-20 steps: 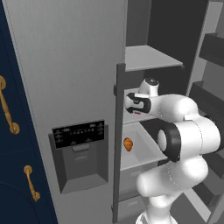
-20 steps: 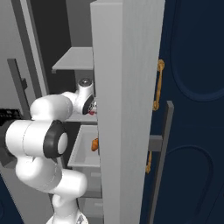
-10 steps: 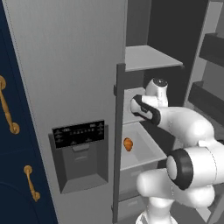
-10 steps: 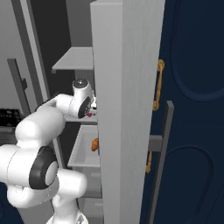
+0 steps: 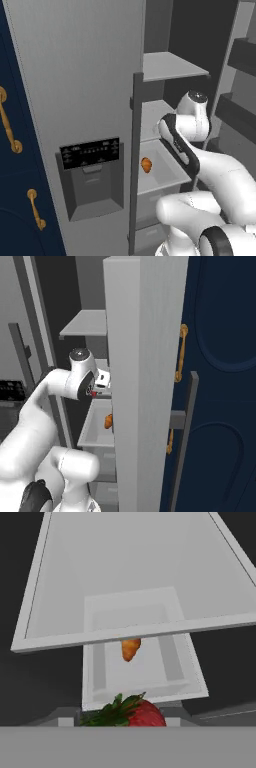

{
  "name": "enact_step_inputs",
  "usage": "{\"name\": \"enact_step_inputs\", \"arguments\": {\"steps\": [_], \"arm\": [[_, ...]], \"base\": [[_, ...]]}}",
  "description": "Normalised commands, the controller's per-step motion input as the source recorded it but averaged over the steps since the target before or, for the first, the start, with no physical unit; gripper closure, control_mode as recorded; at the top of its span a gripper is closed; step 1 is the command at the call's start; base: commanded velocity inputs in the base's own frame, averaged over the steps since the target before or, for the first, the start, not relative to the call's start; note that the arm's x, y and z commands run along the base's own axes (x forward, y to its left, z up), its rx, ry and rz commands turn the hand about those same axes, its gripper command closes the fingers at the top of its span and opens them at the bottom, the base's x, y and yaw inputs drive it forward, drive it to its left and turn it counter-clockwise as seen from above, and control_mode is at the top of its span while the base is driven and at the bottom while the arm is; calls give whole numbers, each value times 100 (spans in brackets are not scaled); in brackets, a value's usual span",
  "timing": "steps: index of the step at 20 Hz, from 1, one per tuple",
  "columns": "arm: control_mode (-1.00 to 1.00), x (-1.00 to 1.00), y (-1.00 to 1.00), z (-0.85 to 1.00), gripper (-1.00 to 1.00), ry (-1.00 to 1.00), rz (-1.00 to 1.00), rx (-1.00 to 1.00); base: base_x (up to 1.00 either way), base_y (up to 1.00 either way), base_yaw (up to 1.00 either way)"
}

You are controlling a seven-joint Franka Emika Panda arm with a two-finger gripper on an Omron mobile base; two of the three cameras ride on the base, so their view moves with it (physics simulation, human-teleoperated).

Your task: Take the strawberry from the fridge and place it on top of the pancake, located on the dining counter.

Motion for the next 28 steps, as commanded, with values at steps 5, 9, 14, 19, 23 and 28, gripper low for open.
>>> {"name": "enact_step_inputs", "arguments": {"steps": [5, 9, 14, 19, 23, 28], "arm": [[-100, -99, -1, 58, 100, 0, -1, 0], [-100, -98, 0, 37, 100, -1, 0, 0], [-100, -100, 0, 49, 100, 0, -4, 0], [-100, -96, 0, 69, 100, 0, -7, 0], [-100, -79, 0, 75, 100, 4, -5, 0], [-100, -49, 0, 5, 100, 7, 0, -2]], "base": [[0, 0, 0], [0, 0, 0], [0, 0, 0], [0, 0, 0], [0, 0, 0], [0, 0, 0]]}}
